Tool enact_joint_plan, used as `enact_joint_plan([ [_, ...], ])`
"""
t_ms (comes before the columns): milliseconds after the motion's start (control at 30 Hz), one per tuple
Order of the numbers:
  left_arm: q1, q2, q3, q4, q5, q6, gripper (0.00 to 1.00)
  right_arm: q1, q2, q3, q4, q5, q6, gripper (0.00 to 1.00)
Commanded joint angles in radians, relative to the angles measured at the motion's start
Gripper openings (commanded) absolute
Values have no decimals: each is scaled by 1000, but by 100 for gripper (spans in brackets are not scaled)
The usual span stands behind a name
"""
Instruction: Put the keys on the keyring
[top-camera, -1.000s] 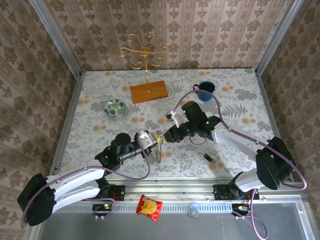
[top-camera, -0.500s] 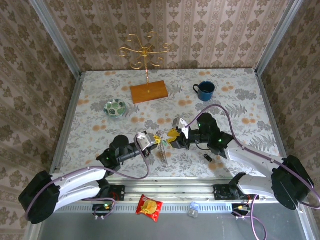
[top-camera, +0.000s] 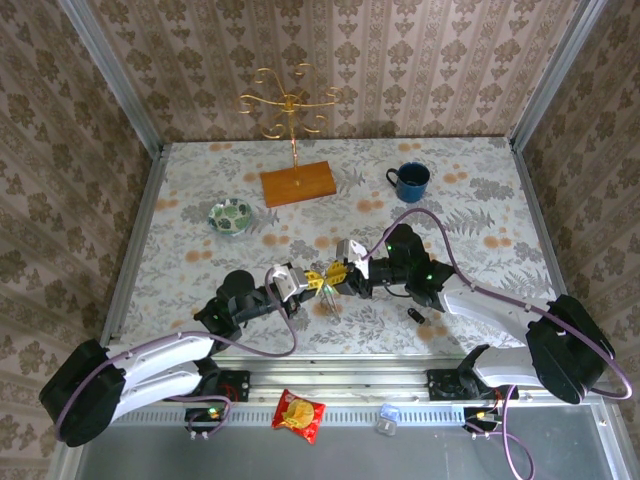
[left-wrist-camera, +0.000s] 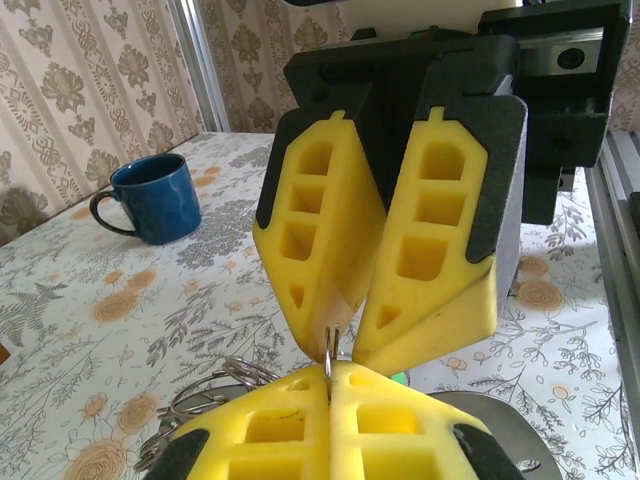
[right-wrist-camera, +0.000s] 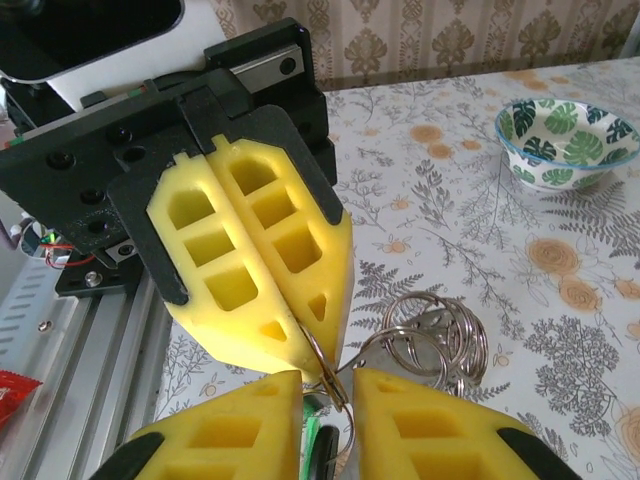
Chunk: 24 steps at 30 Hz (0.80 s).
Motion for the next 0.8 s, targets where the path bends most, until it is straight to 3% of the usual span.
enact_joint_plan([
  [0,10,-3,-8,86,40,-29,0,4,11,28,22,-44,-45,20],
  [100,11,4,-6,97,59,-37,0,5,18,31,34,-72,-43,16],
  [233,12,10,-2,104,65,-41,0,9,15,41,23,-87,-57,0],
  [267,12,9,0,99,51,-38,1,9,12,49,-3,-85,-69,0],
  [367,12,-4,13,28,14,-13,20,8,-2,89,-127,-60,-125,0],
  [400,13,-10,33,-40,8,6,22,11,-5,108,-182,-47,-148,0],
  [600,10,-28,126,-307,-3,119,21,24,-11,206,-422,12,-261,0],
  [767,9,-11,170,-368,15,157,17,56,-2,269,-514,50,-311,0],
])
